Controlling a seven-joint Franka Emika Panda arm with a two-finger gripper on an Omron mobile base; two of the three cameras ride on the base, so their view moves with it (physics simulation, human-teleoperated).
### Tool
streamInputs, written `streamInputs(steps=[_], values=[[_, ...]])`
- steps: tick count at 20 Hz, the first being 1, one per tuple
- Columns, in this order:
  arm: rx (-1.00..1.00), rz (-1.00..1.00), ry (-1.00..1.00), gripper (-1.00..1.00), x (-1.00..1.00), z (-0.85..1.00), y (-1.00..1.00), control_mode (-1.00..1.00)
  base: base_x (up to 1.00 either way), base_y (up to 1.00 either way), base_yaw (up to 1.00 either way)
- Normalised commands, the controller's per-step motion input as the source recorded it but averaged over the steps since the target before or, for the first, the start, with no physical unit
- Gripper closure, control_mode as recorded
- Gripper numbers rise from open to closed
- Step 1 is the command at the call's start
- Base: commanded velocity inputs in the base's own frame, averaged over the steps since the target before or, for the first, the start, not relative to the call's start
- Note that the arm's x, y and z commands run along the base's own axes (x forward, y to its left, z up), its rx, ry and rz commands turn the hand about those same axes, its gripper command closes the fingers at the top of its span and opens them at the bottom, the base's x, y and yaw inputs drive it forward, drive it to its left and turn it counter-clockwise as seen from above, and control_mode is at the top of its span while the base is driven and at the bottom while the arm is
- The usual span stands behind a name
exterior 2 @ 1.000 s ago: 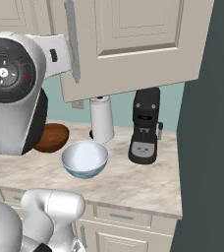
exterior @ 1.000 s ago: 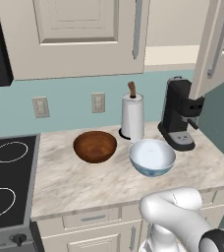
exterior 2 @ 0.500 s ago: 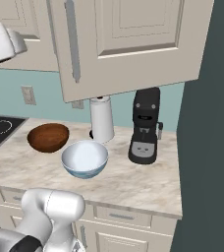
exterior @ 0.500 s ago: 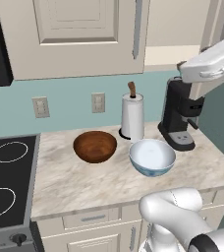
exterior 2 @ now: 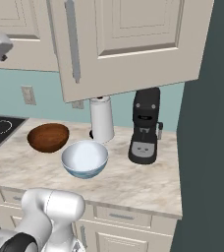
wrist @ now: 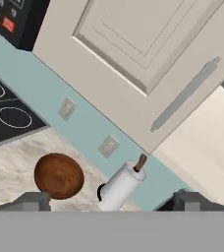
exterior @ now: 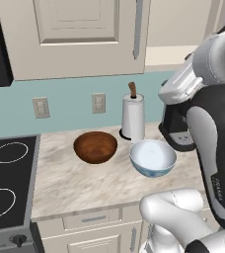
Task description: Open the cabinet. Pick the bowls from the counter and place them in the cabinet. Then close the cabinet.
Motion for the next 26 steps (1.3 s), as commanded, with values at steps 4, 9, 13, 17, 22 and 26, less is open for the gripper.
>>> streamInputs(steps=[4, 9, 13, 17, 22, 26], values=[[-0.27, -0.01, 0.0, -1.0, 0.01, -0.19, 0.0, -1.0, 0.0, 0.0, 0.0], [-0.19, -0.09, 0.0, -1.0, 0.01, -0.05, 0.0, -1.0, 0.0, 0.0, 0.0], [-0.16, -0.16, 0.0, -1.0, 0.08, 0.0, 0.0, -1.0, 0.0, 0.0, 0.0], [-0.14, -0.18, 0.0, -1.0, 0.13, 0.0, -0.01, -1.0, 0.0, 0.0, 0.0], [-0.12, -0.18, 0.0, -1.0, 0.19, -0.01, -0.08, -1.0, 0.0, 0.0, 0.0], [-0.11, -0.18, 0.0, -1.0, 0.3, -0.03, -0.2, -1.0, 0.0, 0.0, 0.0]])
